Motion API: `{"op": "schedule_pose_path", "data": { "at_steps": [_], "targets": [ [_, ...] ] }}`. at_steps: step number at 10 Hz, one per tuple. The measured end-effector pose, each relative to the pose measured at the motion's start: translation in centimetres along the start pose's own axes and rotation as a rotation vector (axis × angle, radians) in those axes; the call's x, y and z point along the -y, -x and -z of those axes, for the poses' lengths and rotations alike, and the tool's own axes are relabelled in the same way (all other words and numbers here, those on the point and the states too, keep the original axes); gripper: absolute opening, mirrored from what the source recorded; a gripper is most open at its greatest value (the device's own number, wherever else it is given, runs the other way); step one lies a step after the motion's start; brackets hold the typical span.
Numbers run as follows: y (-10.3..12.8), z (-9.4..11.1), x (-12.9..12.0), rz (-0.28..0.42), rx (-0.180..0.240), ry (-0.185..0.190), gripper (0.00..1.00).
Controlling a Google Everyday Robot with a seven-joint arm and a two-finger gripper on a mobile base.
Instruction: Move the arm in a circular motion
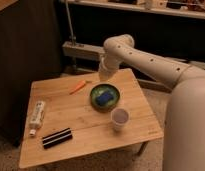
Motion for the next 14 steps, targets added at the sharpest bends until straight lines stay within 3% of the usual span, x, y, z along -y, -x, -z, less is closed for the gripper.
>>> {"op": "schedule_pose_path", "data": {
  "at_steps": [2,3,5,6,7,10,12,14],
  "targets": [
    [-2.9,0.5,3.9,-0.052,-0.014,-0.008,0.00],
    [-5.0,1.1,5.1,-0.046,-0.025,-0.003,0.00],
    [-8.4,1.8,5.0,-0.013,-0.045,0.002,0.00],
    [-11.4,2.4,3.5,0.030,-0.062,0.007,0.00],
    [-12.8,2.6,2.3,0.058,-0.073,0.009,0.00],
    [-18.0,2.7,-5.3,0.213,-0.136,0.019,0.00],
    [-19.8,1.7,-11.9,0.347,-0.184,0.039,0.00],
    [-19.2,0.4,-17.8,0.439,-0.197,0.052,0.00]
  ]
}}
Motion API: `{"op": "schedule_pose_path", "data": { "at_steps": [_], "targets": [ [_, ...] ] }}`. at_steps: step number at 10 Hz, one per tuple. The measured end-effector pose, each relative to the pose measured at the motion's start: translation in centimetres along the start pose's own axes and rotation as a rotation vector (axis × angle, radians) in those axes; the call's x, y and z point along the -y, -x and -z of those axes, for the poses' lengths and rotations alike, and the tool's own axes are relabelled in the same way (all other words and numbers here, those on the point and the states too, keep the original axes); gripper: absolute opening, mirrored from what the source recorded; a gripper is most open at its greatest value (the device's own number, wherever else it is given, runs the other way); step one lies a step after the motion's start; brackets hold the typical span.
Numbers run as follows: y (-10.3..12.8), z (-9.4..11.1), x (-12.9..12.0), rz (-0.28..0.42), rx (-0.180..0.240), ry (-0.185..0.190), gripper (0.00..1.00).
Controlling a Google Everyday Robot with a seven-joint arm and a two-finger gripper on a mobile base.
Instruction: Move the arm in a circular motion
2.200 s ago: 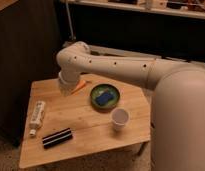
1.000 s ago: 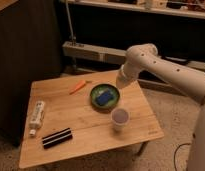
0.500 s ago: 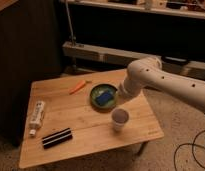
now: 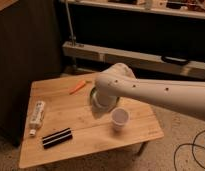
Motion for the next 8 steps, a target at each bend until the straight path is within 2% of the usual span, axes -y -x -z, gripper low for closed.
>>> {"op": "schedule_pose_path", "data": {
  "at_steps": [2,4,5,7,8],
  "targets": [
    [4.2,-0.9,-3.0,0.051,0.001,-0.007,0.00],
    [7.6,-1.1,-3.3,0.063,0.025,-0.015,0.00],
    [9.5,-1.0,-2.4,0.056,0.045,-0.017,0.00],
    [11.7,-0.6,0.8,0.019,0.068,-0.021,0.00],
    [12.9,-0.2,3.7,-0.024,0.083,-0.022,0.00]
  ]
}}
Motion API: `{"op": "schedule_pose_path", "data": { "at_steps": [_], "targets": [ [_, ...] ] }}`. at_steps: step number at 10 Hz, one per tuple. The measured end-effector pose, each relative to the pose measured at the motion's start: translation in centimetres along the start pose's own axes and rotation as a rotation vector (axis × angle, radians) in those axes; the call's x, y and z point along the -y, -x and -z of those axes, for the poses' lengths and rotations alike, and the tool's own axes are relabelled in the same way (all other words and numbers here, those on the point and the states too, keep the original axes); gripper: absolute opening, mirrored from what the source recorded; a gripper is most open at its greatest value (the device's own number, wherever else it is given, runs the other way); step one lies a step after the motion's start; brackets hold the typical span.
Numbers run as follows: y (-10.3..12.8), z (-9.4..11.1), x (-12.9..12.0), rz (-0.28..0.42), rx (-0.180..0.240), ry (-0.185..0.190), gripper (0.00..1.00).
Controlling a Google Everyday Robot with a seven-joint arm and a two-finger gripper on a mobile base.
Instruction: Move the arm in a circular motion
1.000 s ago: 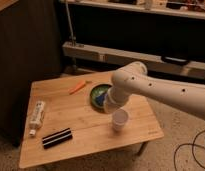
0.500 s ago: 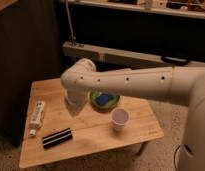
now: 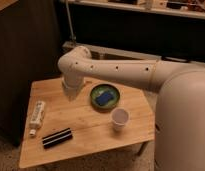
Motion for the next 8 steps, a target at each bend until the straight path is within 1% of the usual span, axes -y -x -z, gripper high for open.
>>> {"op": "schedule_pose_path", "data": {
  "at_steps": [2,4,5,6,7,8],
  "targets": [
    [1.0,0.6,4.9,-0.077,0.018,-0.009,0.00],
    [1.0,1.3,10.7,-0.177,0.029,-0.018,0.00],
    [0.4,1.5,13.7,-0.228,0.031,-0.024,0.00],
    [-0.6,1.7,16.1,-0.268,0.029,-0.030,0.00],
    [-2.2,2.0,18.9,-0.314,0.027,-0.036,0.00],
    [-3.7,2.3,20.9,-0.345,0.026,-0.043,0.00]
  ]
}}
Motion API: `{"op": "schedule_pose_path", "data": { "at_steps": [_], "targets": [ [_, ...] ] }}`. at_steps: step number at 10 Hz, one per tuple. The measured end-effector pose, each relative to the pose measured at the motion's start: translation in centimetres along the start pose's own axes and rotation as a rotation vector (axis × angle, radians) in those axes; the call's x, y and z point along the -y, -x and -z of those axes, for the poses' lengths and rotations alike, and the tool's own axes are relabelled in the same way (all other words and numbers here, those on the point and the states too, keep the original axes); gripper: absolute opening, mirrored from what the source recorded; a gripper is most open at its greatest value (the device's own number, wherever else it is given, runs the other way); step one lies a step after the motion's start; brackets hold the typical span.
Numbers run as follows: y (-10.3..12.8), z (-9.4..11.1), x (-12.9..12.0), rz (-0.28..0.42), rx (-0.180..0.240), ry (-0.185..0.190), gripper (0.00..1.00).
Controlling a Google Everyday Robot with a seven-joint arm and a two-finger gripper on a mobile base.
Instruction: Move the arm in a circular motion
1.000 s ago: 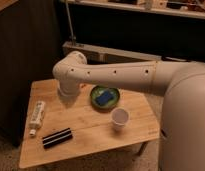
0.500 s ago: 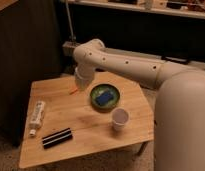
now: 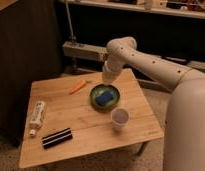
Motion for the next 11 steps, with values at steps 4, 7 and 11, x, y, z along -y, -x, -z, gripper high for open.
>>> {"op": "schedule_pose_path", "data": {
  "at_steps": [4,7,11],
  "targets": [
    [-4.3,1.3,3.2,-0.023,-0.015,-0.026,0.00],
    [-9.1,1.6,-1.6,0.059,-0.052,-0.024,0.00],
    [-15.8,2.1,-9.3,0.205,-0.118,0.001,0.00]
  ]
}}
